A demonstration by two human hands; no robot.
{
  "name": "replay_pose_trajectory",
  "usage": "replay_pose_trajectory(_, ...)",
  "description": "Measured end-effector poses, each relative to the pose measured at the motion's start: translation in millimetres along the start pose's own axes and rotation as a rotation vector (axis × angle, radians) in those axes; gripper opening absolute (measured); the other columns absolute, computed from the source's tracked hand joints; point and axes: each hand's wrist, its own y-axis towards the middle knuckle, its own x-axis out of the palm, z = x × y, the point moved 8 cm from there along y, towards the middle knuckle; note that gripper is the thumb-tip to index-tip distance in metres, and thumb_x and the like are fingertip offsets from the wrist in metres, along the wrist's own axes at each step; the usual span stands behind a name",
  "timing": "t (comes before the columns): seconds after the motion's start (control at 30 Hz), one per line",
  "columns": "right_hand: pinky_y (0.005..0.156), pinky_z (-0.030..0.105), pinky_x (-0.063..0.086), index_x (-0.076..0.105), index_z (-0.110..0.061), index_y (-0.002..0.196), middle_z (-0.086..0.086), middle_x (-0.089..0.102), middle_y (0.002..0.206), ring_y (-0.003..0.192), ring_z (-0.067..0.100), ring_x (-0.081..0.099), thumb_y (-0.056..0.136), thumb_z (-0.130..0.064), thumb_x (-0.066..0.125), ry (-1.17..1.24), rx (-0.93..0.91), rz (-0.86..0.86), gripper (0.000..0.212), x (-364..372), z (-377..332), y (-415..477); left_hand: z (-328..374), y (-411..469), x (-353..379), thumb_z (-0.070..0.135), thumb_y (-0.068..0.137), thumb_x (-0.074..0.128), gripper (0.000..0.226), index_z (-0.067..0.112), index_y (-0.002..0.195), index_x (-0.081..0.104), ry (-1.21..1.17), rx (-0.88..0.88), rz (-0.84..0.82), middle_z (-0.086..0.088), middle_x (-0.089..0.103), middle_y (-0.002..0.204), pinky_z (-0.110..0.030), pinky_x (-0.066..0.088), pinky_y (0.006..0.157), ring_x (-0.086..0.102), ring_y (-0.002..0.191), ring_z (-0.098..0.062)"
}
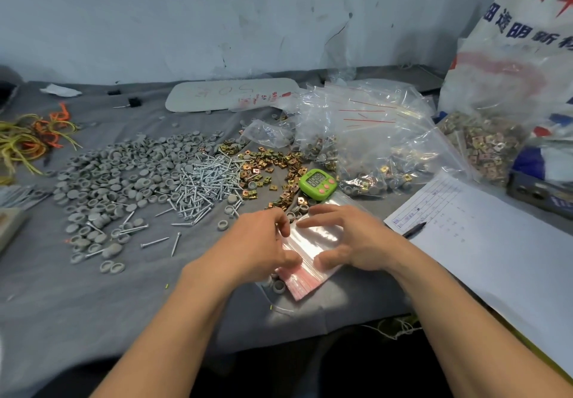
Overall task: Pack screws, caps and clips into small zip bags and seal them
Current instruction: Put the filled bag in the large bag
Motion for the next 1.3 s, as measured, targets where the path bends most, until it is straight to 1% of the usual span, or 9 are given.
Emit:
replay_pose_trajectory(0.13, 0.105, 0.031, 0.028, 0.066, -0.050, 0.130, -0.019, 0.045, 0.157, 0.141, 0.010, 0.043, 0.079, -0.039, 0.087, 0.048, -0.015, 0.067, 0.056, 0, 4, -2, 2, -4, 2, 0.035, 0.069, 0.089, 0.043, 0.030, 0.093, 0.054, -0.006, 0.031, -0.020, 0.007, 0.067, 0.079, -0.038, 0.054, 0.070, 0.060, 0.070, -0.014)
replay_pose_trajectory(0.37, 0.100, 0.025, 0.032, 0.072, -0.049, 0.122, -0.025, 0.048, 0.153, 0.135, 0.004, 0.049, 0.086, -0.024, 0.081, 0.083, 0.026, 0.089, 0.045, -1, 0, -1, -5, -6, 4, 0.024, 0.065, 0.092, 0.041, 0.029, 0.089, 0.058, -0.083, 0.037, -0.052, 0.011, 0.069, 0.073, -0.021, 0.047, 0.055, 0.057, 0.058, -0.003)
replay_pose_trajectory(0.6, 0.112, 0.038, 0.037, 0.061, -0.044, 0.137, -0.017, 0.047, 0.155, 0.141, 0.012, 0.039, 0.077, -0.065, 0.077, -0.173, 0.028, 0.063, 0.066, 5, -20, -6, -10, -1, 3, 0.030, 0.059, 0.093, 0.057, 0.035, 0.095, 0.050, -0.089, 0.035, -0.047, 0.019, 0.069, 0.076, -0.026, 0.053, 0.057, 0.062, 0.059, -0.001)
replay_pose_trajectory(0.77, 0.106, 0.031, 0.038, 0.061, -0.044, 0.138, -0.018, 0.049, 0.154, 0.139, 0.011, 0.044, 0.087, -0.043, 0.077, -0.154, 0.052, 0.033, 0.054, 3, -20, -8, -9, -2, 3, 0.031, 0.057, 0.096, 0.058, 0.033, 0.095, 0.052, -0.104, 0.047, -0.043, 0.017, 0.069, 0.076, -0.028, 0.054, 0.058, 0.060, 0.057, 0.000)
replay_pose_trajectory(0.9, 0.090, 0.027, 0.050, 0.073, -0.040, 0.096, -0.011, 0.068, 0.132, 0.115, 0.013, 0.064, 0.091, -0.024, 0.068, -0.117, 0.149, 0.121, 0.017, -1, -16, -7, -11, -4, 3, 0.030, 0.057, 0.097, 0.059, 0.031, 0.095, 0.051, -0.111, 0.055, -0.013, 0.014, 0.070, 0.078, -0.031, 0.055, 0.063, 0.059, 0.060, -0.002)
replay_pose_trajectory(1.03, 0.060, 0.017, 0.040, 0.066, -0.034, 0.072, -0.012, 0.075, 0.096, 0.090, 0.010, 0.066, 0.088, -0.028, 0.069, -0.089, 0.200, 0.184, 0.017, -2, -16, -6, -12, -4, 4, 0.028, 0.061, 0.096, 0.051, 0.030, 0.092, 0.056, -0.140, 0.069, -0.010, 0.013, 0.069, 0.076, -0.026, 0.051, 0.059, 0.055, 0.057, -0.001)
replay_pose_trajectory(1.13, 0.068, 0.026, 0.046, 0.066, -0.033, 0.079, -0.010, 0.072, 0.095, 0.085, 0.010, 0.064, 0.088, -0.046, 0.073, -0.020, 0.192, 0.160, 0.017, 1, -18, -6, -11, -5, 5, 0.026, 0.064, 0.093, 0.039, 0.031, 0.092, 0.066, -0.157, 0.078, -0.016, 0.014, 0.065, 0.070, -0.032, 0.056, 0.063, 0.057, 0.057, -0.003)
replay_pose_trajectory(1.2, 0.080, 0.033, 0.053, 0.061, -0.034, 0.075, -0.009, 0.071, 0.098, 0.090, 0.015, 0.065, 0.089, -0.040, 0.071, -0.080, 0.182, 0.122, 0.018, 5, -21, -5, -11, -6, 6, 0.024, 0.067, 0.091, 0.038, 0.032, 0.097, 0.070, -0.180, 0.093, -0.029, 0.013, 0.063, 0.070, -0.038, 0.057, 0.066, 0.058, 0.056, -0.005)
replay_pose_trajectory(1.3, 0.076, 0.035, 0.054, 0.056, -0.030, 0.067, -0.006, 0.070, 0.087, 0.085, 0.020, 0.064, 0.091, -0.022, 0.061, -0.114, 0.220, 0.205, 0.025, 3, -22, -5, -10, -6, 7, 0.024, 0.068, 0.092, 0.043, 0.030, 0.105, 0.072, -0.211, 0.102, -0.044, 0.012, 0.062, 0.069, -0.038, 0.056, 0.067, 0.056, 0.055, -0.005)
